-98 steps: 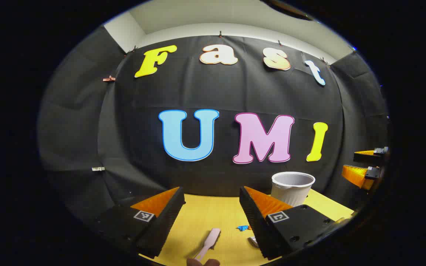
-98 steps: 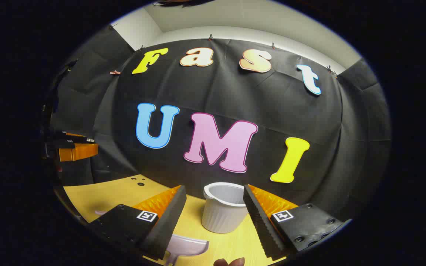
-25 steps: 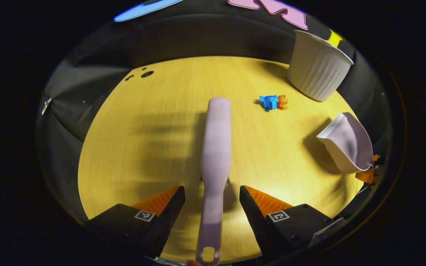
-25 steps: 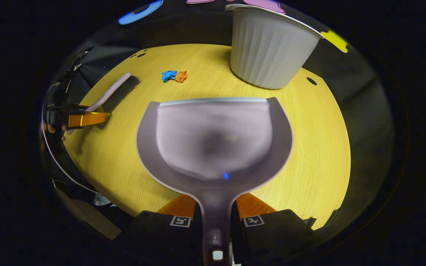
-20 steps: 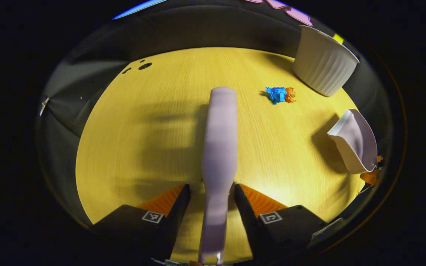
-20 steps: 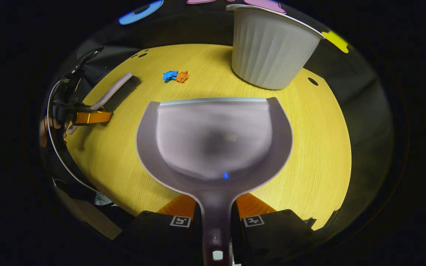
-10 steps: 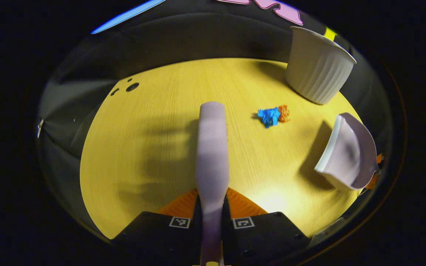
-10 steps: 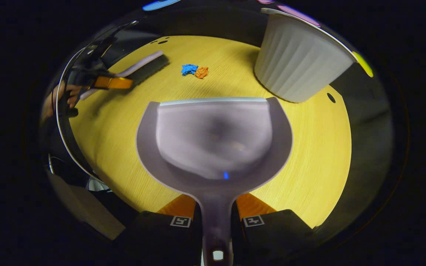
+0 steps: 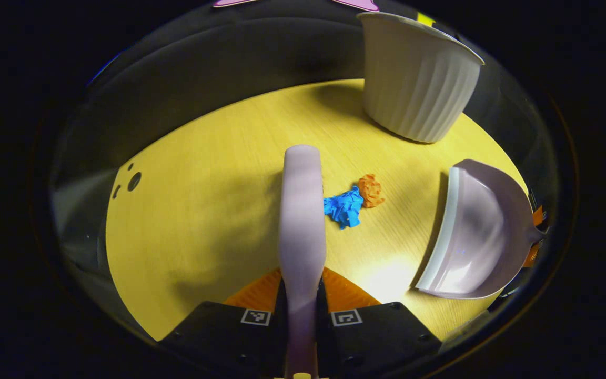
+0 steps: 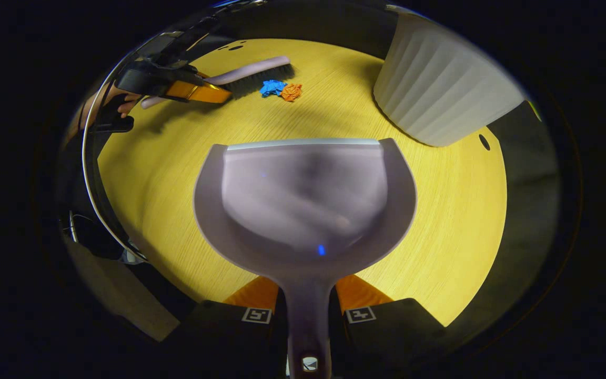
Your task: Pick up the small broom and dustpan from the desktop, sweep the trash into the dustpan with the broom, and then empty the trash into the garbage bin.
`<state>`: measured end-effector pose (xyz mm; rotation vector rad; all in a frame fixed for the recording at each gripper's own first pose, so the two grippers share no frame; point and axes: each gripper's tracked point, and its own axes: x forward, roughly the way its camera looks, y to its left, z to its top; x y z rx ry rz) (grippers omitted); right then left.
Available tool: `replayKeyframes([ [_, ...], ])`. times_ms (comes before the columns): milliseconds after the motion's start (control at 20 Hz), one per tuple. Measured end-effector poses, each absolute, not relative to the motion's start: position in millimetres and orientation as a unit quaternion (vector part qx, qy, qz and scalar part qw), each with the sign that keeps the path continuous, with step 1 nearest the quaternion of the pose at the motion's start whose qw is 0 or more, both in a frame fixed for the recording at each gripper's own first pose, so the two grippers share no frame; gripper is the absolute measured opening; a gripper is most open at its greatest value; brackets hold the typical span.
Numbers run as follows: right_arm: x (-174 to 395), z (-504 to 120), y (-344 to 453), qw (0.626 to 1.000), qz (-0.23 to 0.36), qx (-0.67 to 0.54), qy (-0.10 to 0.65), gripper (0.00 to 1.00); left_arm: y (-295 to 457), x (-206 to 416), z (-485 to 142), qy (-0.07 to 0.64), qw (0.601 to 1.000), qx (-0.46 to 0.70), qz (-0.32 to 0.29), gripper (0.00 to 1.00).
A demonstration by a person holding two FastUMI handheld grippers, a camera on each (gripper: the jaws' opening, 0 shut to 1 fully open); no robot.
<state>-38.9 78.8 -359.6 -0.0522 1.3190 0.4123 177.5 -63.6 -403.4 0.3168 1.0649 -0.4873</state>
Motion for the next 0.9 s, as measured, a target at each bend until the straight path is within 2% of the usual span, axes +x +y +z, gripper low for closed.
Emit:
replayKeyframes([
  [200,-39,-363,77,0.768,0.197,-0.034,0.608,0.36,-89,163,-401,0.490,0.808,0.157,-0.286,0.27],
  [550,-39,-362,79,0.768,0.219,-0.036,0.600,0.36,-142,119,-399,0.472,0.755,0.192,-0.413,0.27],
  [750,-40,-362,77,0.767,0.228,-0.031,0.599,0.36,-147,113,-394,0.469,0.728,0.198,-0.458,0.27],
  [800,-38,-365,78,0.768,0.229,-0.030,0.597,0.36,-144,110,-387,0.470,0.723,0.194,-0.468,0.30],
  [850,-35,-367,78,0.770,0.228,-0.025,0.595,0.36,-147,108,-389,0.473,0.718,0.187,-0.476,0.27],
  [900,-32,-372,79,0.773,0.229,-0.023,0.591,0.36,-148,103,-386,0.477,0.713,0.175,-0.484,0.30],
])
